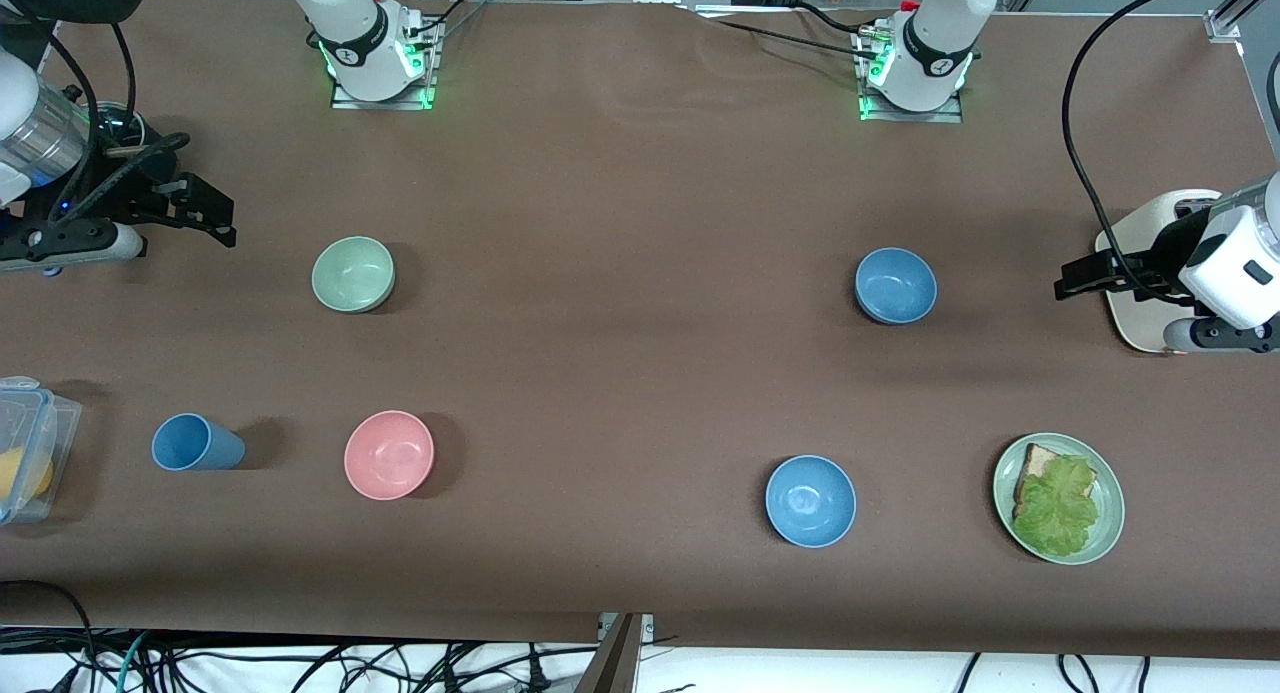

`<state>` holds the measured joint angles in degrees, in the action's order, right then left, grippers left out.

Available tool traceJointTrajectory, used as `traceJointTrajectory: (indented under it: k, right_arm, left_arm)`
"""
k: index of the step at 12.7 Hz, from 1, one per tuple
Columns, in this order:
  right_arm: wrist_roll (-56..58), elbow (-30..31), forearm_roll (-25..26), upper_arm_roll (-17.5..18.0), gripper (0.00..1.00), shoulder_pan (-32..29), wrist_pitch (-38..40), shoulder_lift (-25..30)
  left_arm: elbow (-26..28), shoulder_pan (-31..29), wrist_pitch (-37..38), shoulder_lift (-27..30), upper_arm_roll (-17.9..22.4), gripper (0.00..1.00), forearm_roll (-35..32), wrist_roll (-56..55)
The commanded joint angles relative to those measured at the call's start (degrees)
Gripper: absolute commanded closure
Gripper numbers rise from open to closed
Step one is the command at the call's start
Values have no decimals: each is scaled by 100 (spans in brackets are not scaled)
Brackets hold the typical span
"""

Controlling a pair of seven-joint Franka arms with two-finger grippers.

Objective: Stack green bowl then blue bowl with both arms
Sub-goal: 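Reach the right gripper toward the pale green bowl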

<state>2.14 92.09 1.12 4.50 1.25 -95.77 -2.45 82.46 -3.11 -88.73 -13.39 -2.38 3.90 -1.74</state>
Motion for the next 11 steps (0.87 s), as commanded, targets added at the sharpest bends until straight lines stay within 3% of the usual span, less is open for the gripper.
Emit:
traceJointTrajectory:
  k: [1, 5, 7, 9, 11]
  right_arm:
    - [-73, -42, 108, 130, 0, -117, 198, 52]
    - [-38, -42, 161, 139, 0, -117, 339, 17]
    - [-20, 238, 161, 130, 0, -134, 358, 17]
    - [6, 833, 143, 69, 0, -134, -35, 61]
    - [15, 2000, 143, -124, 0, -134, -1052, 227]
  left_arm:
    - [-204, -23, 137, -94, -26, 0, -135, 86]
    - [-204, -23, 137, -103, -26, 0, -126, 95]
    - [-204, -32, 137, -103, -26, 0, -117, 95]
    - [-204, -32, 137, -103, -17, 0, -100, 95]
    - [-204, -50, 137, -103, -26, 0, -91, 95]
